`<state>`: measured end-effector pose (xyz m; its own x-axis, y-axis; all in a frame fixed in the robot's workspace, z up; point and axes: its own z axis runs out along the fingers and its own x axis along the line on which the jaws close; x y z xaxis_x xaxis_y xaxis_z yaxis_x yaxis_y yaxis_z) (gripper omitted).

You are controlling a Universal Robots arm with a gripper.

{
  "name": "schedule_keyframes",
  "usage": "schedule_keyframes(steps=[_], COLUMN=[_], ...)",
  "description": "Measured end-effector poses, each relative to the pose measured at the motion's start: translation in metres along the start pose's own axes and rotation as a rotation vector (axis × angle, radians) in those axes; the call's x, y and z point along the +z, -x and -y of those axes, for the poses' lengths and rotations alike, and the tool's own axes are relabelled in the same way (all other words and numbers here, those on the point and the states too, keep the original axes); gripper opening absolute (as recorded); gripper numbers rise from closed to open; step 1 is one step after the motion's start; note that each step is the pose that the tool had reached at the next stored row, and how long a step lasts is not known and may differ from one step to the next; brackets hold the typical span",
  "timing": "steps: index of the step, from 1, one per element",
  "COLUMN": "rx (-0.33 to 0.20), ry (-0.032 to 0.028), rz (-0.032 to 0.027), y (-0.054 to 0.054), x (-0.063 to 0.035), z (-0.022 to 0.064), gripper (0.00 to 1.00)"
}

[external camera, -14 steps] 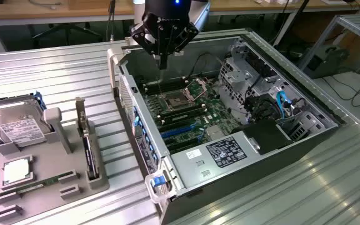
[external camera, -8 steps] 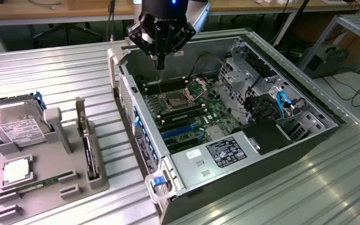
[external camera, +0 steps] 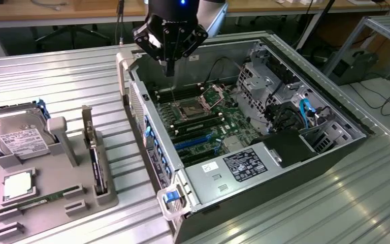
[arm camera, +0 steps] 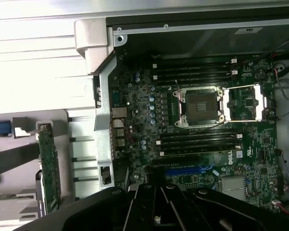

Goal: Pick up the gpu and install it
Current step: 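Reach for the gpu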

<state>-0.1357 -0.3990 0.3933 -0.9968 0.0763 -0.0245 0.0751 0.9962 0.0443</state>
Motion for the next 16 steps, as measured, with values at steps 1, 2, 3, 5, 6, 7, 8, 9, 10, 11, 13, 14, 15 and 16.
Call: schedule_keyframes(steps=[1, 2, 3, 5, 6, 7, 8, 9, 10, 11, 13, 14, 15, 16], rx=[0.0, 0.0, 0.0, 0.0, 0.0, 0.0, 0.0, 0.0, 0.0, 0.0, 0.0, 0.0, 0.0, 0.0], ry=[0.0001, 0.0, 0.0, 0.0001, 0.0, 0.0, 0.0001, 0.0, 0.0001, 0.0001, 0.0, 0.0001, 0.0, 0.0001], rz=[0.0, 0.0, 0.0, 0.0, 0.0, 0.0, 0.0001, 0.0, 0.0, 0.0, 0.0, 0.0, 0.0, 0.0], y=[-0.001, -0.002, -0.003, -0.005, -0.007, -0.008, -0.009, -0.01, -0.01, -0.011, -0.013, -0.014, -0.015, -0.017], x=[0.0, 0.0, -0.0001, -0.0001, -0.0002, -0.0002, -0.0002, -0.0003, -0.0002, -0.0003, -0.0004, -0.0004, -0.0004, -0.0005], z=[0.0001, 0.0001, 0.0002, 0.0004, 0.0005, 0.0006, 0.0007, 0.0007, 0.0008, 0.0009, 0.001, 0.0011, 0.0012, 0.0013], gripper=[0.11, 0.11, 0.11, 0.11, 0.11, 0.11, 0.11, 0.11, 0.11, 0.11, 0.11, 0.11, 0.11, 0.11])
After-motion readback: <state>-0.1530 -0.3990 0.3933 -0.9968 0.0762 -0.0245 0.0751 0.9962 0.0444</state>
